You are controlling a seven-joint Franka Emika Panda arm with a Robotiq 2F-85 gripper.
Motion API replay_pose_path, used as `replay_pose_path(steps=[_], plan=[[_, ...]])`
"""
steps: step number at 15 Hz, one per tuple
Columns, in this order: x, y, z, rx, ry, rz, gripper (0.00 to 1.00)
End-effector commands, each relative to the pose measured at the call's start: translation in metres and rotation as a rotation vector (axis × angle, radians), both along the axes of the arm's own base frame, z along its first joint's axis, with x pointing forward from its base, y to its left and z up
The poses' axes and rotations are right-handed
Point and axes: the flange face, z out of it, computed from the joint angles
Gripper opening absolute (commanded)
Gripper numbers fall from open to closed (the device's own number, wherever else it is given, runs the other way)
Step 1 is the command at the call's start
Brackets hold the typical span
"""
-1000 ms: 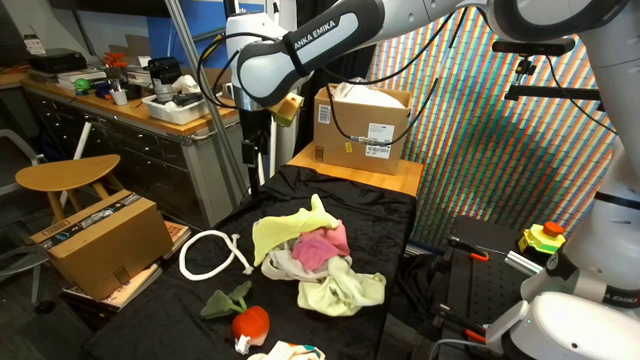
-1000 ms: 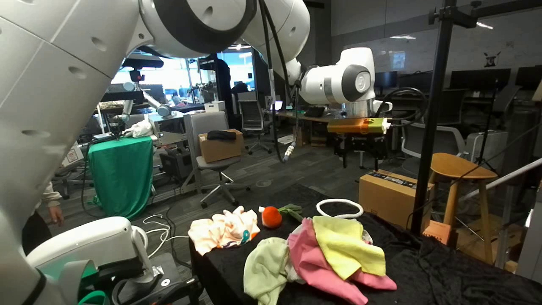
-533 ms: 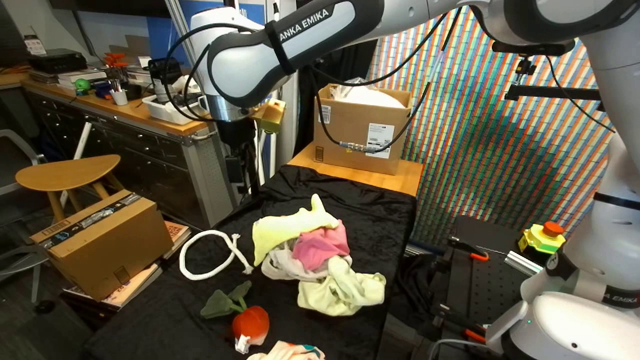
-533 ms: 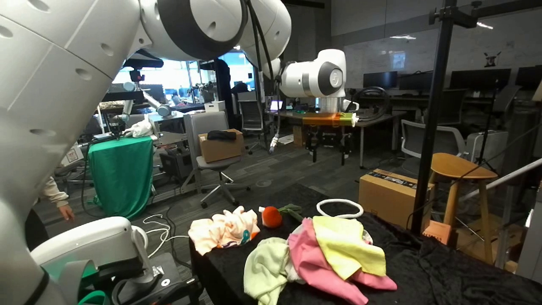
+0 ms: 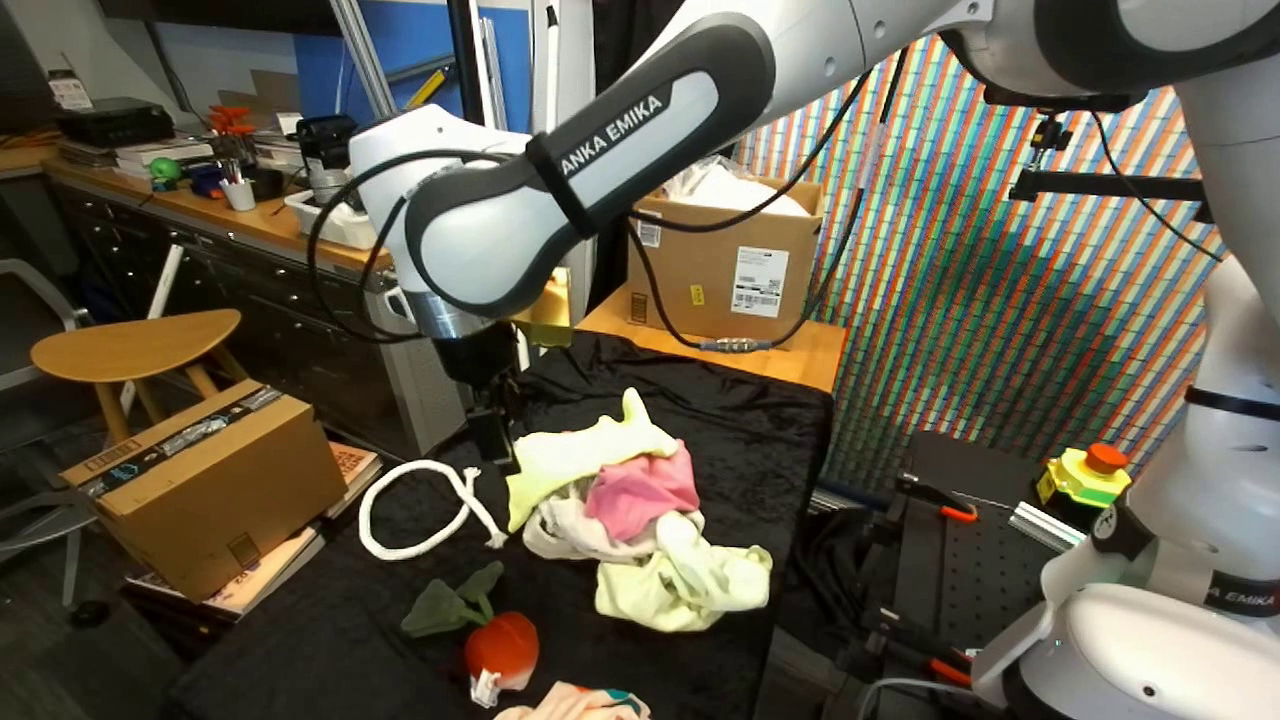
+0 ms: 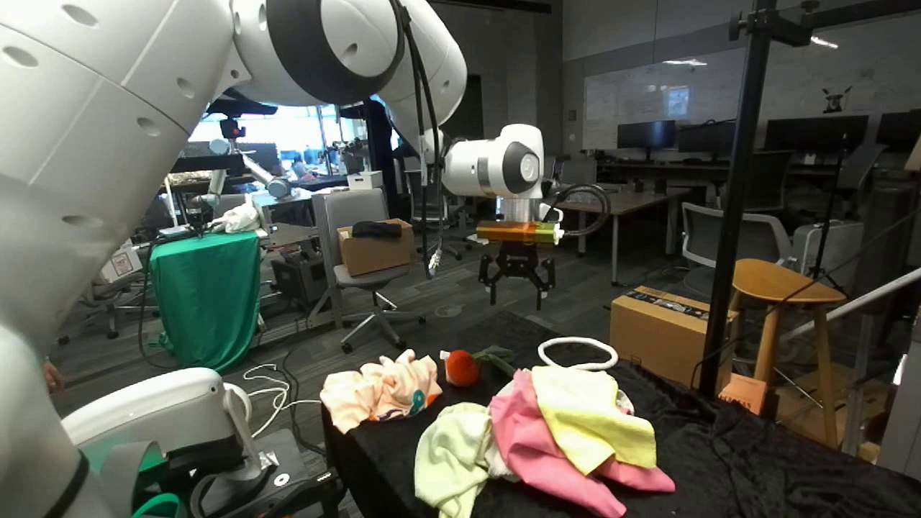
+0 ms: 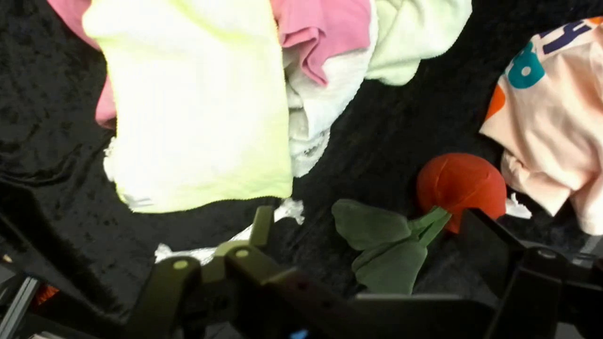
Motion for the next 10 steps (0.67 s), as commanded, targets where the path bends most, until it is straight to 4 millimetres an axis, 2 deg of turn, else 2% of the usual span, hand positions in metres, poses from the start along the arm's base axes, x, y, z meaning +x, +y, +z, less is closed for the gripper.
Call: replay_pose_path(steps=[1, 3, 6, 10], plan=[[-0.039, -0.002, -0.028, -0.027, 0.007, 0.054, 1.00], [-0.056, -0.001, -0.051, -0.037, 0.018, 0.066, 1.00], [-0.076, 0.004, -0.075, -0.039, 0.027, 0.067, 1.00], [-0.101, 0.017, -0.091, -0.020, 0.043, 0.046, 1.00]])
